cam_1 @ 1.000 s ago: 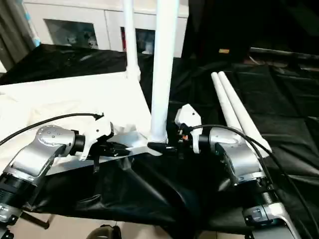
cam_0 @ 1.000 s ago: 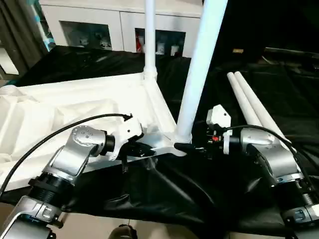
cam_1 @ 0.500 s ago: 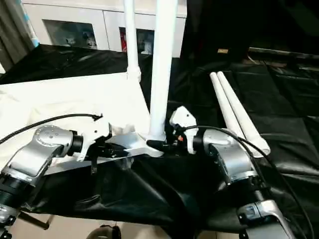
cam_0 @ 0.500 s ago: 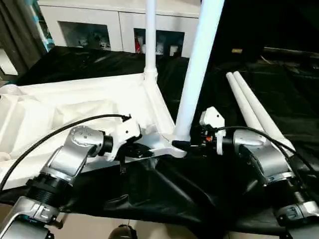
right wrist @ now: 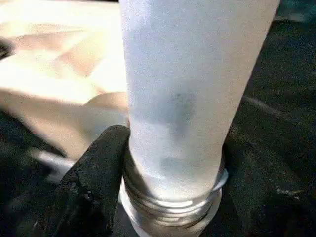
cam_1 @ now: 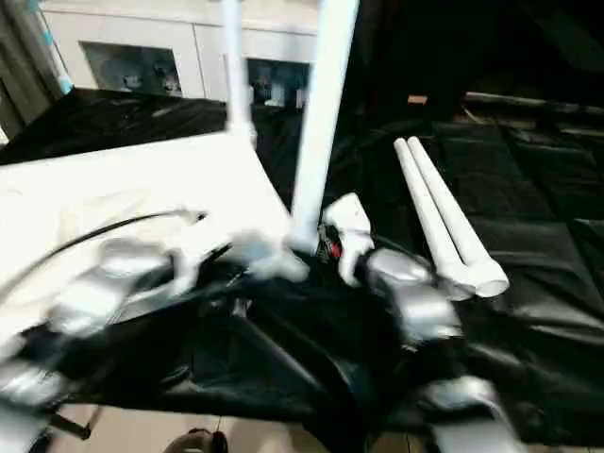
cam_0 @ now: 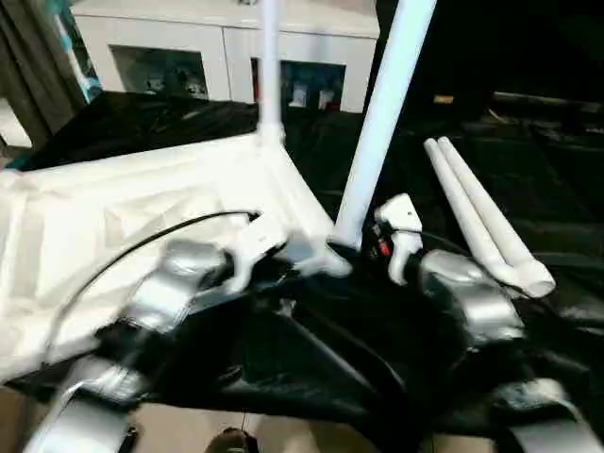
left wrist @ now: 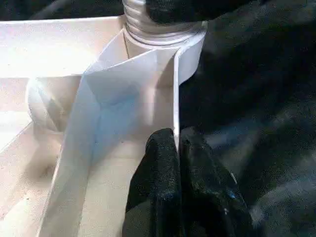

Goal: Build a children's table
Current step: Rotate leg to tighten

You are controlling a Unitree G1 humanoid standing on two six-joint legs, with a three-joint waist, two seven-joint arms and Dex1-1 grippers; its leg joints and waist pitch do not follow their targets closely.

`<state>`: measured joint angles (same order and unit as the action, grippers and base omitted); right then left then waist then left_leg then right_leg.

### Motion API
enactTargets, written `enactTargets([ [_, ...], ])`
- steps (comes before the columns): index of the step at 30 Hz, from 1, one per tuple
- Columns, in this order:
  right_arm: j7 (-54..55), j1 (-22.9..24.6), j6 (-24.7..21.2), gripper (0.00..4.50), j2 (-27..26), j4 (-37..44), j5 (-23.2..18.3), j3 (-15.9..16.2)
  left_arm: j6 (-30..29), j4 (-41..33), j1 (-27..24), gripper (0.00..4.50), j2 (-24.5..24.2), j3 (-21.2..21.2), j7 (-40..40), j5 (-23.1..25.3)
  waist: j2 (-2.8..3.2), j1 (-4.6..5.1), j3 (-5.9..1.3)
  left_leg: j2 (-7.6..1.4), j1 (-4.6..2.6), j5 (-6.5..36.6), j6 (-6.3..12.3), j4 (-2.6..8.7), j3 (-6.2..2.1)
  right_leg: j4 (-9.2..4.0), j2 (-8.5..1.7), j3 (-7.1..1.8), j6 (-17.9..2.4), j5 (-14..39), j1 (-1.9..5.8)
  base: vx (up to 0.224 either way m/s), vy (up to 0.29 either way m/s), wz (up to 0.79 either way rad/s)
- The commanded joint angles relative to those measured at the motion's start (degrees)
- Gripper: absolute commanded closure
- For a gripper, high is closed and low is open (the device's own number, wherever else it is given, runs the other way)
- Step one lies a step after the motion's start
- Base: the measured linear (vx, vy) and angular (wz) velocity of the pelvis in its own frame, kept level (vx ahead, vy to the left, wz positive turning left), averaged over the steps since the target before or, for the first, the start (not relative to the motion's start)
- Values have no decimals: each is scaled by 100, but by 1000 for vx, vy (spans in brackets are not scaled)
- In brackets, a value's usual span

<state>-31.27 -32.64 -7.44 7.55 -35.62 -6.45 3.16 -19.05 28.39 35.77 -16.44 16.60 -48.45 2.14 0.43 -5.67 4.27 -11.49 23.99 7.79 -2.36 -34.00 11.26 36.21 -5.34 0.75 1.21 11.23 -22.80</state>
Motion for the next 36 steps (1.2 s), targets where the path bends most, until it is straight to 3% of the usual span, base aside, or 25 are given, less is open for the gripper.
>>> enactTargets([
  [1,370,-20,-133,185,-331,-549,-126,-28,90,137,319,450,287,-172,578,-29,57,24,-500,-98,-289,2138,-467,438,-109,-482,-213,-72,-1116,1445,102,0,0,0],
  [5,964,-435,62,185,-721,-1188,-27,-108,197,684,534,450,781,-217,1112,32,64,55,-495,-81,-297,2229,-450,431,-100,-522,-210,-70,-1076,1657,73,0,0,0],
  [6,979,-522,191,129,-803,-1336,-33,-169,244,810,588,450,865,-214,1180,64,67,57,-493,-84,-289,2264,-409,430,-103,-540,-226,-73,-1047,1747,76,0,0,0],
  [8,969,-605,348,116,-870,-1493,-80,-289,350,918,633,450,898,-190,1203,114,72,45,-502,-89,-284,2303,-331,438,-112,-562,-227,-71,-975,1796,77,0,0,0],
  [10,728,-616,458,109,-813,-1450,-43,-215,449,880,593,450,849,-164,1072,98,73,58,-502,-92,-255,2287,-286,459,-127,-553,-218,-50,-963,1785,94,0,0,0],
  [12,677,-616,481,71,-786,-1437,-20,-187,495,854,571,450,821,-140,996,88,78,57,-504,-97,-271,2304,-275,455,-118,-557,-209,-55,-979,1755,74,0,0,0],
  [15,265,-561,544,71,-600,-1291,42,-48,632,710,457,450,684,-68,652,40,72,55,-514,-93,-249,2256,-242,452,-118,-554,-219,-54,-986,1716,97,0,0,0],
  [19,-850,-297,507,71,-27,-713,25,169,799,277,163,450,336,58,-176,-88,71,43,-539,-106,-208,1876,-89,435,-106,-502,-210,-53,-1072,1196,148,0,0,0],
  [22,-1404,-168,522,71,346,-454,-5,247,932,73,13,450,104,121,-609,-164,85,31,-559,-109,-210,1564,39,398,-83,-442,-187,-48,-1263,665,156,0,0,0],
  [27,-2197,-80,473,71,914,-195,-112,222,894,-459,-302,450,-291,155,-1442,-432,100,-27,-570,-127,-223,1375,156,367,-53,-396,-174,-39,-1455,303,171,0,0,0],
  [30,-2573,-47,466,71,1133,-92,-158,243,841,-671,-409,450,-437,159,-1776,-527,107,-63,-556,-136,-225,1407,192,371,-41,-393,-163,-36,-1469,355,155,0,0,0],
  [35,-2900,-45,409,71,1286,-29,-217,300,827,-694,-411,450,-499,146,-1902,-584,108,-77,-523,-147,-266,1864,-24,414,-52,-454,-187,-56,-1360,1026,119,0,0,0],
  [36,-2900,-45,409,98,1286,-29,-217,300,827,-694,-411,450,-499,146,-1902,-584,107,-73,-520,-145,-266,1891,-40,415,-50,-460,-188,-60,-1346,1074,114,0,0,0],
])
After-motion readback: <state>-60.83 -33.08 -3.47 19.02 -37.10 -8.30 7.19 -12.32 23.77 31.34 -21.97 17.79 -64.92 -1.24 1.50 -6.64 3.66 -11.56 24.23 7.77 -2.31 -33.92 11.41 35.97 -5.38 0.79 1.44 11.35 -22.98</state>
